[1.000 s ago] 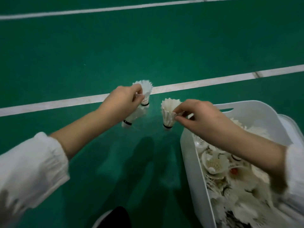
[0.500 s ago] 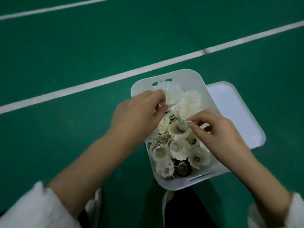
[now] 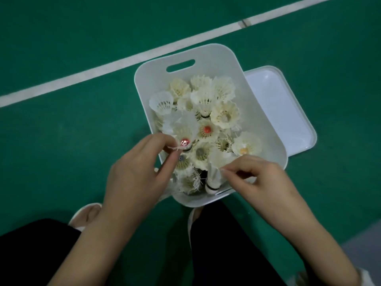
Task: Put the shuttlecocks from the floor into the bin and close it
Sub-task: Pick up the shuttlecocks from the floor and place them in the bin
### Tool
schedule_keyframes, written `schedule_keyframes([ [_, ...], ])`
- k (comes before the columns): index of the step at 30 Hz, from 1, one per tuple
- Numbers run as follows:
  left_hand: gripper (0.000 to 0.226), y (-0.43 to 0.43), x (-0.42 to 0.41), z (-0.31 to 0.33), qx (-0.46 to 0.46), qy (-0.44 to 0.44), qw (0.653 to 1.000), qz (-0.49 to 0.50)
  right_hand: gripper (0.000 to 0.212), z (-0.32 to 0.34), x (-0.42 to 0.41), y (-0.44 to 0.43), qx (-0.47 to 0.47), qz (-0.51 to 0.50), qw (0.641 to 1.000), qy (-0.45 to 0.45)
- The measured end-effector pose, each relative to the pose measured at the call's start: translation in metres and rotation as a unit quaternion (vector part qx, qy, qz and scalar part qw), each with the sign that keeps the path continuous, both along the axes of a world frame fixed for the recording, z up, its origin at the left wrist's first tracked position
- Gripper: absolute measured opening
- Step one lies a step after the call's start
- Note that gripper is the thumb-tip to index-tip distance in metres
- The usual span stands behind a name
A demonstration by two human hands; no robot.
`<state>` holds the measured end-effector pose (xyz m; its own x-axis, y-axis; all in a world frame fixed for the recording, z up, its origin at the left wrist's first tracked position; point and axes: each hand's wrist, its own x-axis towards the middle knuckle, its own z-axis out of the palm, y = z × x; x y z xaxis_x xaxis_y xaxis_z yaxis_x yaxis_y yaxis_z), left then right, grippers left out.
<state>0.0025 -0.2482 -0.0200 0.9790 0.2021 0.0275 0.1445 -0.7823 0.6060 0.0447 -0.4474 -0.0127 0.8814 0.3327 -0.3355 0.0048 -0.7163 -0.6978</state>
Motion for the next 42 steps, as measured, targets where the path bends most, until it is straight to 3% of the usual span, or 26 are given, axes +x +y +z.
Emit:
schedule_keyframes([
  [5,0.006,-0.005,0.001,-0.009,-0.022,0.016,1.000,-0.006,0.023,-0.032,0.014,0.016,-0.180,0.153,0.968,0.082],
  [13,0.004,-0.004,0.001,-0.009,-0.009,0.017,1.000,-0.010,0.012,-0.027,0.041,0.025,-0.196,0.285,0.919,0.188],
  [16,0.004,-0.001,0.001,-0.007,-0.012,0.018,1.000,-0.013,0.027,-0.003,0.051,0.013,-0.134,0.220,0.948,0.187],
  [18,0.005,-0.001,0.001,-0.005,-0.015,0.015,1.000,-0.016,0.028,0.012,0.052,0.011,-0.042,0.083,0.991,0.100],
  [19,0.006,-0.002,0.001,-0.005,-0.015,0.010,1.000,-0.021,0.026,0.016,0.052,0.014,0.013,0.011,0.998,0.056],
  [21,0.007,-0.006,0.002,-0.004,-0.018,-0.002,0.999,-0.035,0.024,0.016,0.054,0.027,0.086,-0.063,0.993,0.052],
  [24,0.015,-0.011,0.005,-0.006,-0.018,-0.011,0.998,-0.057,0.009,0.006,0.057,0.044,0.102,-0.053,0.992,0.060],
  [30,0.031,0.003,0.008,0.006,-0.087,-0.038,0.995,0.018,0.015,0.014,0.071,0.032,0.116,-0.092,0.989,0.028],
  [33,0.013,0.017,0.010,0.009,-0.103,-0.069,0.991,0.054,0.015,0.012,0.064,0.032,0.076,-0.042,0.995,0.049],
  [36,0.020,0.021,0.014,0.005,-0.077,-0.065,0.995,0.024,0.016,-0.002,0.048,0.045,0.000,0.052,0.996,0.065],
  [42,0.009,0.019,0.016,-0.010,-0.037,-0.049,0.998,-0.019,0.025,-0.047,0.030,0.066,-0.201,0.218,0.955,-0.029],
])
